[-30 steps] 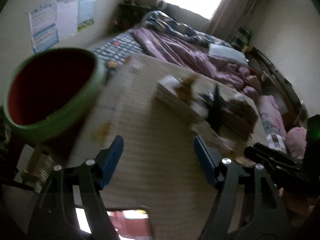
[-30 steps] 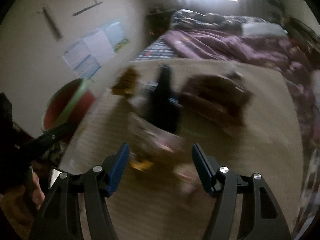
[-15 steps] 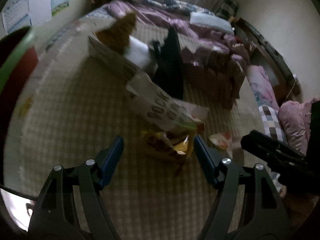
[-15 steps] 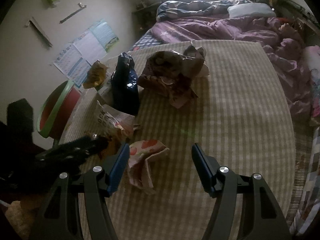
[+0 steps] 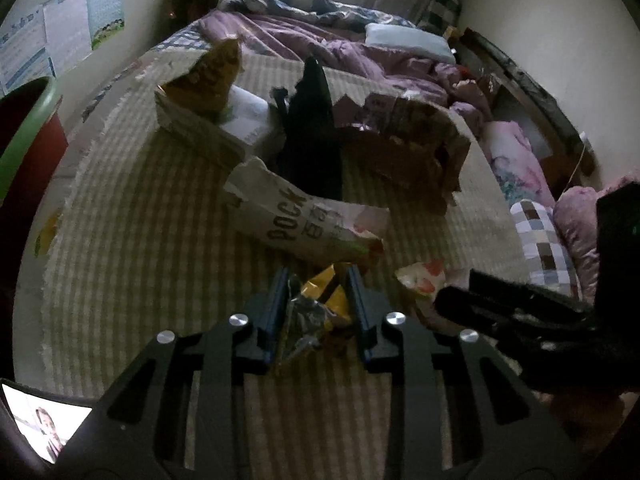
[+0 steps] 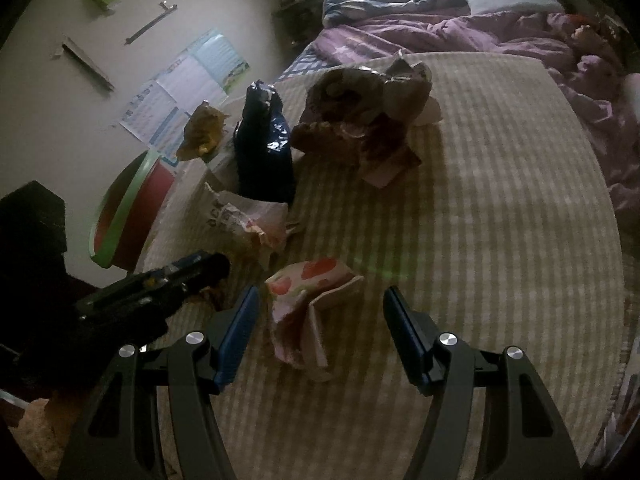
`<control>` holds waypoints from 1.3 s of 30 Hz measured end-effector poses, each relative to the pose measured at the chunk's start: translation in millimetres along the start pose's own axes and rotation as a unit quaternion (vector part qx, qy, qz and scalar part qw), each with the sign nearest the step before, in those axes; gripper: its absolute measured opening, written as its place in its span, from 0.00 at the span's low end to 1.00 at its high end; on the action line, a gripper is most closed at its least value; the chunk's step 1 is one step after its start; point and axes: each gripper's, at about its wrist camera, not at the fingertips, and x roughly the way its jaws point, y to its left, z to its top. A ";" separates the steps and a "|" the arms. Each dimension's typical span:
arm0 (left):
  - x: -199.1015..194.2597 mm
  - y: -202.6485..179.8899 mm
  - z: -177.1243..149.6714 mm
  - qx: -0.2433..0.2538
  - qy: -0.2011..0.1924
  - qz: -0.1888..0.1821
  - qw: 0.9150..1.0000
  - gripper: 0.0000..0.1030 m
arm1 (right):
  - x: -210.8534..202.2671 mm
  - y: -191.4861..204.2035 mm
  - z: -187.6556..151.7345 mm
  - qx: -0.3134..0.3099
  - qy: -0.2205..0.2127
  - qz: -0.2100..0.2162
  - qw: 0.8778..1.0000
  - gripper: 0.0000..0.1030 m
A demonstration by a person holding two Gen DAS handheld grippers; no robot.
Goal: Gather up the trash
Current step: 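Grasp the gold snack wrapper with the left gripper while the right grasps the strawberry-print wrapper, then carry both wrappers over the red basin and open both grippers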
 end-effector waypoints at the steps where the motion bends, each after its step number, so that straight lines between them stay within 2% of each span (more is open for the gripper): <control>1: -1.0 -0.7 1.3 0.000 -0.002 0.000 1.000 0.28 | 0.1 0.8 -1.2 -0.001 0.000 -0.001 1.000 0.61; 8: -3.3 -0.8 -4.0 0.005 0.001 0.003 1.000 0.29 | 2.9 8.9 -3.5 -0.008 0.002 -0.004 1.000 0.61; 15: -7.1 10.9 -11.1 -0.020 0.007 -0.006 1.000 0.49 | 8.1 18.7 -5.9 -0.016 0.011 -0.014 1.000 0.61; 19: -5.3 13.2 -15.9 -0.024 0.015 -0.007 1.000 0.49 | 11.0 20.0 -7.3 -0.021 0.013 -0.024 0.999 0.61; 21: -4.0 11.7 -18.6 -0.018 0.020 -0.004 1.000 0.46 | 13.8 21.4 -7.7 -0.024 0.013 -0.030 0.999 0.47; 22: -3.9 12.4 -19.0 -0.016 0.022 -0.004 1.000 0.42 | 15.6 20.6 -8.1 -0.023 0.016 -0.025 0.999 0.35; 23: -2.7 12.0 -20.4 -0.015 0.026 -0.004 1.000 0.32 | 15.7 20.2 -8.3 -0.020 0.017 -0.019 0.999 0.31; 25: -1.4 11.9 -22.5 -0.015 0.031 -0.006 0.999 0.28 | 13.0 22.6 -8.1 -0.025 0.008 -0.026 0.999 0.30; 29: -12.5 11.5 -21.0 -0.014 0.008 -0.001 1.000 0.28 | 3.3 28.2 -5.3 -0.035 -0.014 -0.024 0.999 0.29; 36: -52.4 11.2 -8.2 -0.003 -0.069 0.026 0.997 0.28 | -15.3 42.1 3.7 -0.052 -0.054 -0.022 0.997 0.30; 39: -65.0 13.3 -4.9 -0.001 -0.088 0.035 0.996 0.28 | -18.0 47.4 9.5 -0.057 -0.062 -0.024 0.996 0.30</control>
